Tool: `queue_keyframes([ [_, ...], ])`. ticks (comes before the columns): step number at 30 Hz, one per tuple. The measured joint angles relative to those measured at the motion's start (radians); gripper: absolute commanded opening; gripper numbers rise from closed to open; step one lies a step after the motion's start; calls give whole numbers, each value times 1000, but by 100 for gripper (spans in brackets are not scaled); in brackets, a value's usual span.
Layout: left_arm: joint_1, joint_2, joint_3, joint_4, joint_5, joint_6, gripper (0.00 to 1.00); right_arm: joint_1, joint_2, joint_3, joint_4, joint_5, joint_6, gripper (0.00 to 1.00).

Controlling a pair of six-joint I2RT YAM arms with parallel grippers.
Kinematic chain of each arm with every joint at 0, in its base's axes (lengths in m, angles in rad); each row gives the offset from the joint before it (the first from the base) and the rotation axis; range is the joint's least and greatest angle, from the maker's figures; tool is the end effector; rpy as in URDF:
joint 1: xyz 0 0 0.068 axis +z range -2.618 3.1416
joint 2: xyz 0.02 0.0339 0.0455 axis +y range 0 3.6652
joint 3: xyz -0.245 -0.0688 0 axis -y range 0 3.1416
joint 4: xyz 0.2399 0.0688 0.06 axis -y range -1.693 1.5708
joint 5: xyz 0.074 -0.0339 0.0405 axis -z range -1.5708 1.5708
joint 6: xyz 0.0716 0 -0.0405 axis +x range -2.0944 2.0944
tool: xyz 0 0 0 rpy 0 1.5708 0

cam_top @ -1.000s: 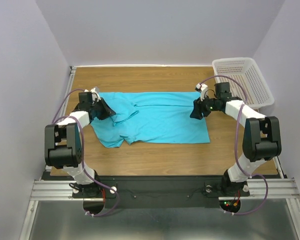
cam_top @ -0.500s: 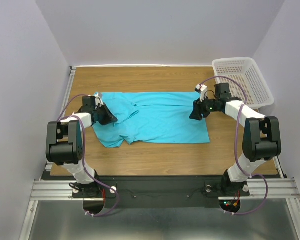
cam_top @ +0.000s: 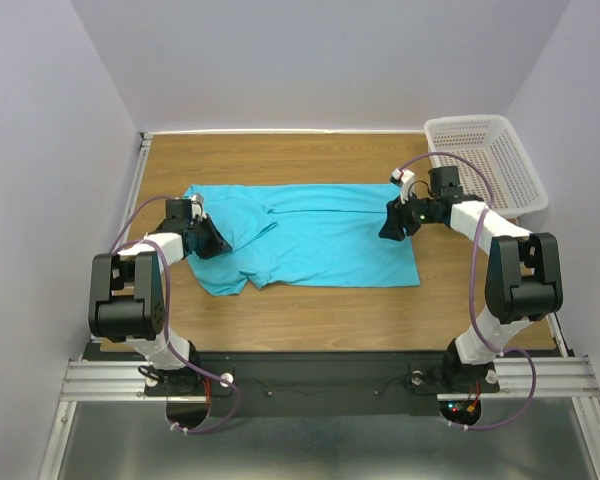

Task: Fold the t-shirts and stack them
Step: Fold the tshirt

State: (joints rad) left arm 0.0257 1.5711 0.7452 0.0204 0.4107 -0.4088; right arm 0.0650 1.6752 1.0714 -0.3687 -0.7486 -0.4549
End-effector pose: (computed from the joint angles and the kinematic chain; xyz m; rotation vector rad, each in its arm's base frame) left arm 0.3242 -0.0203 0.1221 -0.3187 2.3708 -0.6701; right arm 0.3444 0.0713 0.1659 -0.8674 2.1685 0.7550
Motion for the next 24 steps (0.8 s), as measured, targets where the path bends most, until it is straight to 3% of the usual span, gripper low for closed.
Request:
queue_keyframes([
  [7, 0, -68, 1, -34, -10, -1, 28, 0, -22, 0, -2, 19, -13, 57],
  [10, 3, -193, 2, -60, -29, 8, 42, 0, -56, -5, -8, 43, -41, 59],
  [11, 7, -244, 2, -66, -37, 14, 52, 0, -73, -12, -11, 50, -59, 60],
  [14, 36, -376, 0, -66, -52, 16, 68, 0, -130, -47, -20, 58, -116, 62],
  [19, 199, -613, -90, -25, -56, -31, 73, 0, -252, -136, -86, 53, -291, 64],
  [24, 271, -619, -170, -60, -16, -97, 69, 0, -304, -191, -245, 35, -548, 64],
])
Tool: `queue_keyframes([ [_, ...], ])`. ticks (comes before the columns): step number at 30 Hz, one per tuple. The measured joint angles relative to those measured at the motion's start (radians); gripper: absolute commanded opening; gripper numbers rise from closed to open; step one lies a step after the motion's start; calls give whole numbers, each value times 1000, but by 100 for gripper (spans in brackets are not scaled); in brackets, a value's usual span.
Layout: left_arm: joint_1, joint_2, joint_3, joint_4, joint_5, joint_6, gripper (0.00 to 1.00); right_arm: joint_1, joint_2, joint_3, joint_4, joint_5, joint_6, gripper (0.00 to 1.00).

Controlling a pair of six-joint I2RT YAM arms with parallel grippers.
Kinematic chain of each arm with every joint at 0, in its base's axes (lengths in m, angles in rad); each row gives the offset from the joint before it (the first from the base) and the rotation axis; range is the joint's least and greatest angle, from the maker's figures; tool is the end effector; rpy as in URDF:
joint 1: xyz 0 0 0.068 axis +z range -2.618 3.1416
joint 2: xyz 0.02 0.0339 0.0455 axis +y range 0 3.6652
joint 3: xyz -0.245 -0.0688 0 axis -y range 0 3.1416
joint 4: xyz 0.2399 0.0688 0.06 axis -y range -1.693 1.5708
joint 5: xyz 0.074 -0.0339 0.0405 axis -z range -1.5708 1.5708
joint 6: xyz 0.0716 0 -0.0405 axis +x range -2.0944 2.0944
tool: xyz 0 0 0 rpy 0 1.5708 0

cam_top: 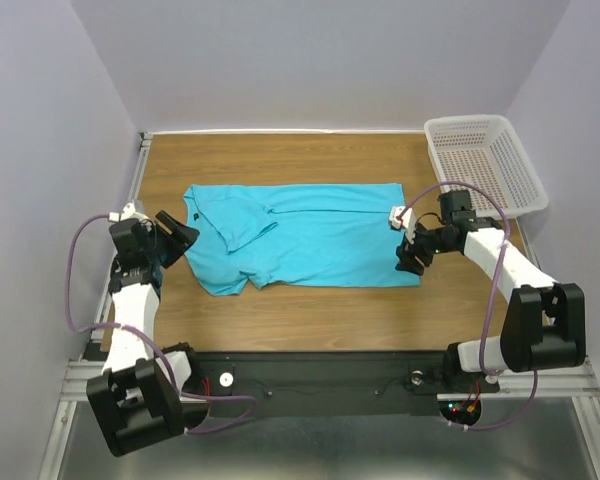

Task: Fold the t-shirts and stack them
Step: Fold the tshirt

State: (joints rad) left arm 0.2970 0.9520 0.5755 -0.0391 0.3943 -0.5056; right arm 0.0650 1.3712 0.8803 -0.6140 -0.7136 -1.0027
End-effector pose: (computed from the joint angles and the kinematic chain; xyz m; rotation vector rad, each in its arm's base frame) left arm 0.2483 0.0472 0.2241 -0.5344 1.9171 -0.5260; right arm 0.2652 0.0642 0.1790 -1.3838 1.9299 0.5330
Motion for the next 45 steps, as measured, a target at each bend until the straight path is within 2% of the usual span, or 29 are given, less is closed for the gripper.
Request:
queue_keyframes([
  [2, 2, 45, -15, -30, 23, -20, 63, 0, -4, -8, -74, -6, -97, 64],
  [5, 2, 105, -28, -75, 39, -42, 59, 0, -3, -14, -168, -9, -201, 64],
  [9, 2, 169, -29, -138, 33, -70, 57, 0, 14, -25, -226, 5, -278, 64],
  [18, 2, 268, 0, -317, -112, -102, 57, 0, 62, -60, -238, 65, -311, 64],
  [30, -47, 366, 38, -311, -115, -105, 54, 0, 102, -48, -217, 59, -294, 64],
  [34, -51, 414, 60, -289, -68, -92, 42, 11, 107, -48, -216, 49, -295, 64],
  [35, -52, 425, 63, -280, -56, -85, 41, 15, 110, -48, -216, 48, -295, 63],
  [36, -53, 434, 64, -262, -42, -75, 30, 21, 118, -48, -215, 47, -296, 63],
  [39, -54, 452, 63, -212, 10, -48, 15, 29, 145, -48, -214, 48, -296, 62],
  [45, -55, 480, 63, -121, 124, -21, 8, 34, 196, -28, -185, 55, -276, 54],
])
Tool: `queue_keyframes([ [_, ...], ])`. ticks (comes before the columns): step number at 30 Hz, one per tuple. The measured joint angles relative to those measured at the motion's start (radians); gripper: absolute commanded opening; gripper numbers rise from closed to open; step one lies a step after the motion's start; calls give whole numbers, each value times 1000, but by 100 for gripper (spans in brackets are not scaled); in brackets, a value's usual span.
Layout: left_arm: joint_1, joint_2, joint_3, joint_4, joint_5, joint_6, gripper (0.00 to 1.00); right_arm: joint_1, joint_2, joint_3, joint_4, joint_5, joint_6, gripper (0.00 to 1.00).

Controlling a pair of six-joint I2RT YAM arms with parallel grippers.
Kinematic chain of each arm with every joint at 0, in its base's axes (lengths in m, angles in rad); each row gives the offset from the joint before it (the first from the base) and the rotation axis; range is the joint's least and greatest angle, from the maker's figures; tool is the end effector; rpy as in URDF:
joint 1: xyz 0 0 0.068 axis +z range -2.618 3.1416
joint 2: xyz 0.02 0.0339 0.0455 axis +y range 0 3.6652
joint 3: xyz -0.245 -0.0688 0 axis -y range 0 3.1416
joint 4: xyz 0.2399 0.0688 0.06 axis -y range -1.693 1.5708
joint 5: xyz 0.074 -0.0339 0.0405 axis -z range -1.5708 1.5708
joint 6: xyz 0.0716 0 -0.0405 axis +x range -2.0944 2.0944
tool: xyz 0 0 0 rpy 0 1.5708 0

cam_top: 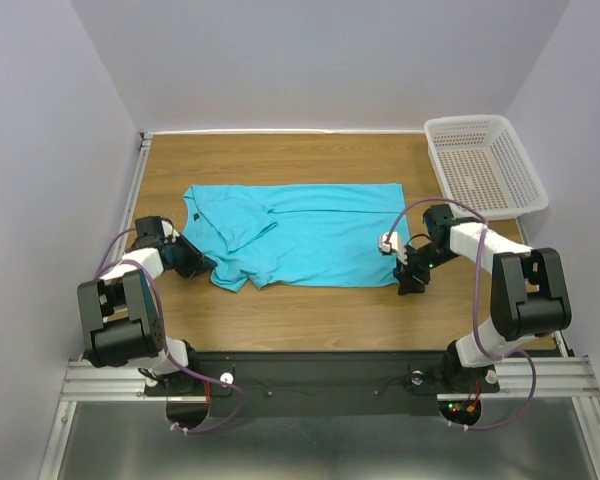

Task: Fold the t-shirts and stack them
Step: Fold the tshirt

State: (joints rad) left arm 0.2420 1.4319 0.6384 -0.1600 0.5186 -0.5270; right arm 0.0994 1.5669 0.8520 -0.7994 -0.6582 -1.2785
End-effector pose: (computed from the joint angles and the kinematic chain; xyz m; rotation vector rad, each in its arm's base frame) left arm 0.2764 0.0317 0.1162 -0.7416 2.3964 -0.7695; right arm 0.2414 0.0681 0.1161 -1.6991 2.0229 0.7084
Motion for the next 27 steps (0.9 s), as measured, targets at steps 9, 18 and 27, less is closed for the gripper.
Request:
queue_keyframes([
  [9, 51, 14, 8, 31, 79, 50, 9, 0, 0, 0, 86, 81, 77, 1],
  [18, 146, 24, 53, 35, 96, 74, 11, -23, -20, 20, 136, 190, 202, 1],
  [27, 146, -42, 34, 38, 150, 74, 41, -46, -21, 50, 164, 186, 248, 2],
])
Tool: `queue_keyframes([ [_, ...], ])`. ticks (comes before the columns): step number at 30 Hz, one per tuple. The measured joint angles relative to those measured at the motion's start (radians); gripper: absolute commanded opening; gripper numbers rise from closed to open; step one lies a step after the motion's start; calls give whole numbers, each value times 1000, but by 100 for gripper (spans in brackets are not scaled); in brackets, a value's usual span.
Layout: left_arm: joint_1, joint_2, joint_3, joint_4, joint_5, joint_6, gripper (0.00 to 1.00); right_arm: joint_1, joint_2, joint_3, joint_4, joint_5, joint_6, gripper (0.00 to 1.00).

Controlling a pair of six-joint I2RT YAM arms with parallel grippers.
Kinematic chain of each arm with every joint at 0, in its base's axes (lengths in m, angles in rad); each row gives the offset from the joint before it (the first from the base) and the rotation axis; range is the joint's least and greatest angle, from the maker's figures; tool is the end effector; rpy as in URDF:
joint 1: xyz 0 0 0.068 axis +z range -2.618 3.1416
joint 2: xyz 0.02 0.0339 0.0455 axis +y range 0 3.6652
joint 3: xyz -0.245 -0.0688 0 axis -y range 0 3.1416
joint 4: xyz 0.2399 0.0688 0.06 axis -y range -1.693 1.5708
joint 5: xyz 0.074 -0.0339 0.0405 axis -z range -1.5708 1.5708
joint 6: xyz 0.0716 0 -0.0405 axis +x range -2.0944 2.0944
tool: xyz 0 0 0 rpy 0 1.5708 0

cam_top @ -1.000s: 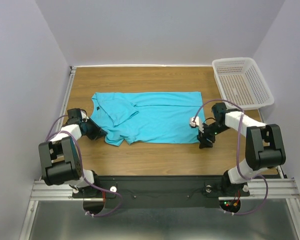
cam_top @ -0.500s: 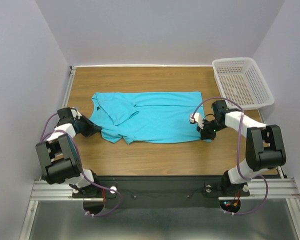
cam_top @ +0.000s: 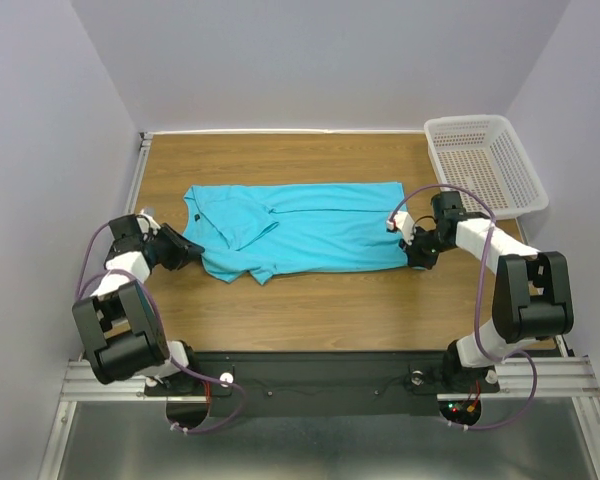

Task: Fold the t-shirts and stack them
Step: Fold the tshirt

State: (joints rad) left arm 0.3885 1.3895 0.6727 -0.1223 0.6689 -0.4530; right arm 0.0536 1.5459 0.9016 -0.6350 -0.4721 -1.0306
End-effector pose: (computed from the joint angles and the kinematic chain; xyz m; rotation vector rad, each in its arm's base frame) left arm 0.2788 0.0661 0.1453 -0.6627 2.2336 -0.8307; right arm 0.2792 0.0476 0.1303 -1.4430 2.2151 0.3792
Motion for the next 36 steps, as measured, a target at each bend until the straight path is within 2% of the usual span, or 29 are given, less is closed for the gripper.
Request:
queue_keyframes([
  [1, 0, -24, -9, 1, 6, 0, 48, 0, 0, 0, 0, -6, 3, 3],
  [2, 1, -56, -19, 1, 10, 0, 49, 0, 0, 0, 0, -11, 5, 4],
  [8, 2, -199, -70, -13, 15, -8, 50, 0, 1, 0, 0, -35, 18, 6],
  [13, 2, -245, -89, -80, -13, -24, 50, 0, 2, 0, 0, -53, 33, 10],
  [17, -6, -265, -123, -146, -52, -46, 50, 0, 3, 0, 0, -65, 43, 24],
  [18, -13, -275, -137, -161, -60, -54, 50, 0, 3, 0, 0, -68, 45, 31],
  [22, -84, -300, -179, -209, -89, -94, 49, -1, 3, 0, 0, -81, 55, 38],
  [28, -286, -288, -204, -184, -126, -200, 45, -1, -22, 0, 0, -105, 74, 39],
  [32, -309, -287, -205, -156, -169, -249, 35, -1, -46, 0, 0, -122, 88, 39],
  [36, -315, -285, -212, -135, -201, -269, 35, -1, -55, 0, 0, -136, 95, 39],
])
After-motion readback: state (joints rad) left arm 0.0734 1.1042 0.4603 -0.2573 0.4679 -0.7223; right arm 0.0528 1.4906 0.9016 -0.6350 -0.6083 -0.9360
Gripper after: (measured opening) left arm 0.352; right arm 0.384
